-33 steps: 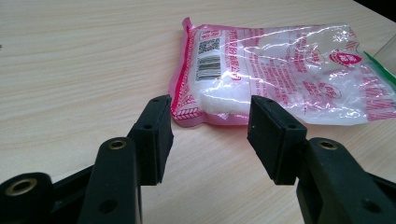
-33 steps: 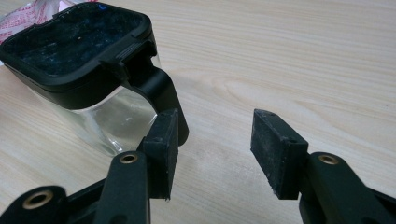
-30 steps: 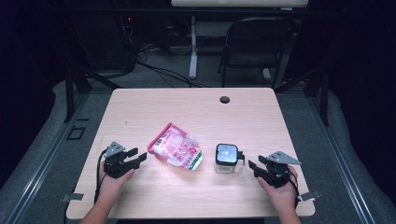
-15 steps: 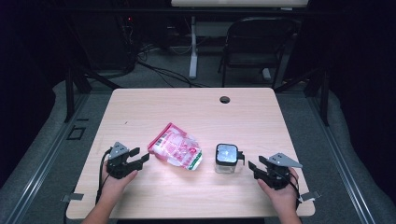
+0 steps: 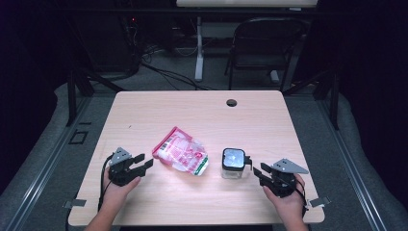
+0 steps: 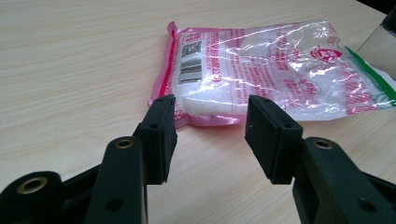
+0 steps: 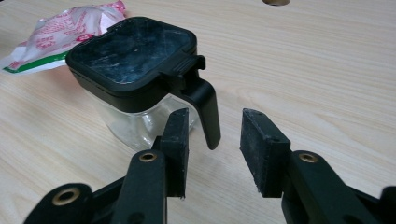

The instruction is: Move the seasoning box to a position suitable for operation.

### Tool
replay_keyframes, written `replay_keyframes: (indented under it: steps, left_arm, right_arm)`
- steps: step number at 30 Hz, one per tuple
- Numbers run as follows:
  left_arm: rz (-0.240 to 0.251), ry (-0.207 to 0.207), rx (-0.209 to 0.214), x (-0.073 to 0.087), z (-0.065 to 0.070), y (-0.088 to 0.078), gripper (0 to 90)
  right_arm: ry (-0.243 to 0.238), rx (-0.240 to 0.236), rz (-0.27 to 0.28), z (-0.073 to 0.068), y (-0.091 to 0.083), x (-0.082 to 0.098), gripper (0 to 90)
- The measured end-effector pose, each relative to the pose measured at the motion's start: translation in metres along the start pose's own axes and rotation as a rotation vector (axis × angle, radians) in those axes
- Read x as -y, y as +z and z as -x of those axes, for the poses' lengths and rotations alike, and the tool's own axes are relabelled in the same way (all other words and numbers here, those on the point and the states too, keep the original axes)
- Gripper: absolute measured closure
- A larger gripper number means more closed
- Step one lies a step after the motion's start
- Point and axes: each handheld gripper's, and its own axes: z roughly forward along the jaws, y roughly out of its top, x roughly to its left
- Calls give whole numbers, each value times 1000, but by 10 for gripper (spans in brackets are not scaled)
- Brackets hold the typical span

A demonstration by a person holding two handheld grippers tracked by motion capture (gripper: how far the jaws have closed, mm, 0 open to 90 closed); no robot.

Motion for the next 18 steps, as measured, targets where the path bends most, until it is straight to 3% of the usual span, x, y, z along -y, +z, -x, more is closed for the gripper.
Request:
replay_keyframes:
  steps: [11, 18]
  left_arm:
    - [-8, -9, -2, 2, -1, -3, 538]
    - [-6, -13, -9, 5, -1, -7, 540]
  right_arm:
    - [-24, -5, -34, -5, 18, 0, 611]
    - [-8, 5, -62, -5, 30, -2, 608]
